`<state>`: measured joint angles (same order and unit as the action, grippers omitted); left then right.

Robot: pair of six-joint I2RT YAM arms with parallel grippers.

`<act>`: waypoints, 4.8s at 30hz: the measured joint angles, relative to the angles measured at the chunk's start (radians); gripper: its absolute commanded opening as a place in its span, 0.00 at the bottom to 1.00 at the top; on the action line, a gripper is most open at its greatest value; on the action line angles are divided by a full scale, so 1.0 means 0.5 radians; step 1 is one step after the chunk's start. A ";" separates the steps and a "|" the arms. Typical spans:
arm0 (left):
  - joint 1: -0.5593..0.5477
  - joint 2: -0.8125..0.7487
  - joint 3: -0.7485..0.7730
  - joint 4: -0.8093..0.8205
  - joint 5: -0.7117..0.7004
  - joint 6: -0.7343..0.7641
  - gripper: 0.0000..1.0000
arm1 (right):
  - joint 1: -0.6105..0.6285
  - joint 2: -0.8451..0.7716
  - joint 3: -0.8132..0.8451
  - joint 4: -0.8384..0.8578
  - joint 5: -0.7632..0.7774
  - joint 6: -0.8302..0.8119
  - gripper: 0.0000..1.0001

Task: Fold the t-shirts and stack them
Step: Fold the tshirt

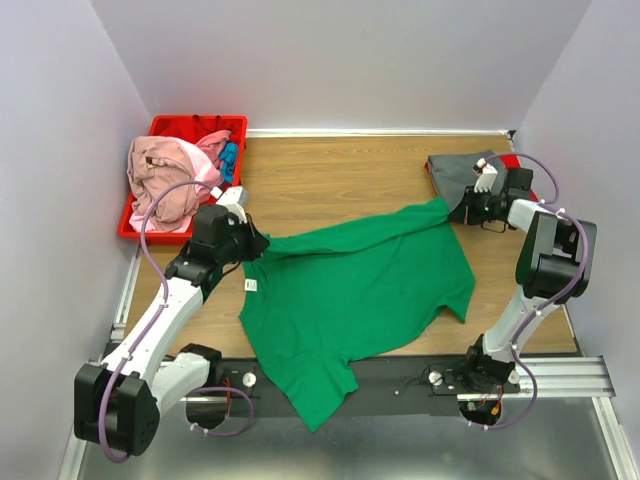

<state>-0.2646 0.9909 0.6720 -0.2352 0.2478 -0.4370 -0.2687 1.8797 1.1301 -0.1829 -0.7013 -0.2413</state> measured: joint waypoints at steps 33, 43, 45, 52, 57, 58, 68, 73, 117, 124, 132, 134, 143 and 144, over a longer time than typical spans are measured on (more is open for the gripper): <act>0.001 -0.060 0.005 -0.089 -0.143 -0.027 0.00 | -0.003 -0.150 -0.105 -0.097 0.003 -0.119 0.17; 0.000 -0.092 0.005 -0.089 -0.143 -0.027 0.00 | -0.003 -0.336 -0.105 -0.194 0.118 -0.192 0.52; 0.001 -0.101 0.005 -0.089 -0.143 -0.027 0.00 | -0.004 -0.401 -0.105 -0.214 0.131 -0.195 0.52; 0.001 -0.124 0.005 -0.092 -0.142 -0.027 0.00 | -0.005 -0.611 -0.089 -0.333 -0.016 -0.166 0.53; 0.001 -0.134 0.005 -0.092 -0.140 -0.027 0.00 | -0.008 -0.686 -0.096 -0.375 -0.279 -0.085 0.54; 0.001 -0.134 0.005 -0.092 -0.140 -0.027 0.00 | -0.008 -0.690 -0.105 -0.378 -0.324 -0.076 0.54; 0.001 -0.134 0.005 -0.092 -0.111 -0.043 0.00 | -0.009 -0.684 -0.188 -0.432 -0.492 -0.057 0.54; 0.001 -0.132 0.005 -0.100 -0.110 -0.079 0.00 | -0.011 -0.681 -0.188 -0.432 -0.517 -0.058 0.55; 0.000 -0.217 -0.224 0.036 -0.475 -0.589 0.59 | 0.002 -0.576 -0.188 -0.680 -0.706 -0.283 0.55; 0.000 -0.682 -0.559 0.128 -0.682 -0.927 0.59 | 0.012 -0.499 -0.141 -0.685 -0.417 -0.285 0.56; 0.000 -0.581 -0.600 0.127 -0.779 -1.067 0.59 | 0.011 -0.377 -0.135 -0.684 0.201 -0.305 0.57; 0.001 -0.558 -0.600 0.121 -0.791 -1.073 0.59 | 0.011 -0.334 -0.135 -0.684 0.288 -0.306 0.57; 0.000 -0.674 -0.590 0.092 -0.876 -1.075 0.59 | 0.011 -0.213 -0.121 -0.681 0.457 -0.306 0.57; 0.001 -0.682 -0.589 0.092 -0.880 -1.075 0.59 | 0.011 -0.204 -0.111 -0.682 0.455 -0.306 0.57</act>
<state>-0.2642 0.6498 0.3775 -0.1894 -0.1925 -0.9745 -0.2630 1.7775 1.0744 -0.5240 -0.4740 -0.3943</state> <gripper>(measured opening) 0.589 0.571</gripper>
